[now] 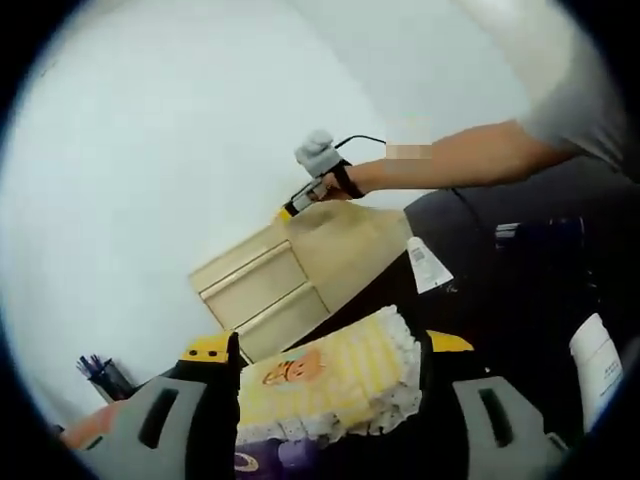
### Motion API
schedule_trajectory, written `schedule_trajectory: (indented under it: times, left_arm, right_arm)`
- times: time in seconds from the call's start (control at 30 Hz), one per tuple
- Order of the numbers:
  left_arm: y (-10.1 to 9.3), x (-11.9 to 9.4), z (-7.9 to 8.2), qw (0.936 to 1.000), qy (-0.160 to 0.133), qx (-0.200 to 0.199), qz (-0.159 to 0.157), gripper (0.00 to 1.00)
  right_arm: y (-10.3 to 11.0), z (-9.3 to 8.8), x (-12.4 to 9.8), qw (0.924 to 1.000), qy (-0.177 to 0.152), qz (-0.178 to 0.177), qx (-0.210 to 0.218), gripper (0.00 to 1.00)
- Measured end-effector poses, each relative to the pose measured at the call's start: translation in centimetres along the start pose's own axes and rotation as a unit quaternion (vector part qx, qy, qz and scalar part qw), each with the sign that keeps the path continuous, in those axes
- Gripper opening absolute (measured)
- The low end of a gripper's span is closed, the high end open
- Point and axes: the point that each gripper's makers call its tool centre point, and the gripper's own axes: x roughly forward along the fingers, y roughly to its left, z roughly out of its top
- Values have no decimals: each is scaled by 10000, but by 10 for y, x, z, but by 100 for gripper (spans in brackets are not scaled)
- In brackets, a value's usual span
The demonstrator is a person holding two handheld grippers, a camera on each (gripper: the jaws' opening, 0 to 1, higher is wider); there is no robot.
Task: Open the drawer, pick up the cosmetic bottles from the table one by one, place them into the drawer, release the gripper, close the drawer, and move the gripper away
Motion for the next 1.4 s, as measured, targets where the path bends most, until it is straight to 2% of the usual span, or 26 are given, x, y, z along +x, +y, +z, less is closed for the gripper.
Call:
schedule_trajectory:
  times: [0.17,0.27,0.37,0.43,0.63,0.7,0.77,0.8,0.83,0.87,1.03,1.23,1.4]
  left_arm:
    - [4,-9,8,9999,-10,-45,96,67]
    - [5,-19,14,9998,-7,-61,165,67]
    - [7,-33,21,9997,13,14,263,67]
    - [7,-42,27,9995,13,53,321,67]
    - [6,-66,45,9987,-64,165,481,66]
    - [3,-72,47,9984,-37,227,512,66]
    - [-1,-79,50,9983,-17,275,506,67]
    - [-2,-81,52,9982,-16,294,515,67]
    - [-2,-83,54,9982,-21,304,518,67]
    - [-3,-85,57,9982,-29,303,521,66]
    - [-11,-90,58,9992,213,-13,324,62]
    - [-15,-101,70,9988,62,-388,301,64]
    - [-16,-107,73,9978,10,-566,334,63]
  right_arm:
    - [5,13,-19,9999,-68,-43,80,13]
    - [-7,26,-29,9998,-124,-80,107,13]
    - [-1,35,-41,9996,-213,-105,146,13]
    - [-11,45,-45,9996,-235,-108,131,13]
    - [9,76,-91,9991,-384,-169,-1,13]
    - [22,84,-111,9988,-442,-205,-86,13]
    - [20,95,-127,9984,-496,-237,-126,13]
    - [7,103,-130,9982,-509,-272,-141,13]
    - [5,108,-136,9981,-520,-307,-151,13]
    - [14,109,-146,9979,-537,-339,-143,13]
    - [27,123,-169,9975,-597,-352,-163,13]
    - [32,135,-185,9967,-623,-394,-343,13]
    - [37,142,-190,9958,-666,-363,-515,13]
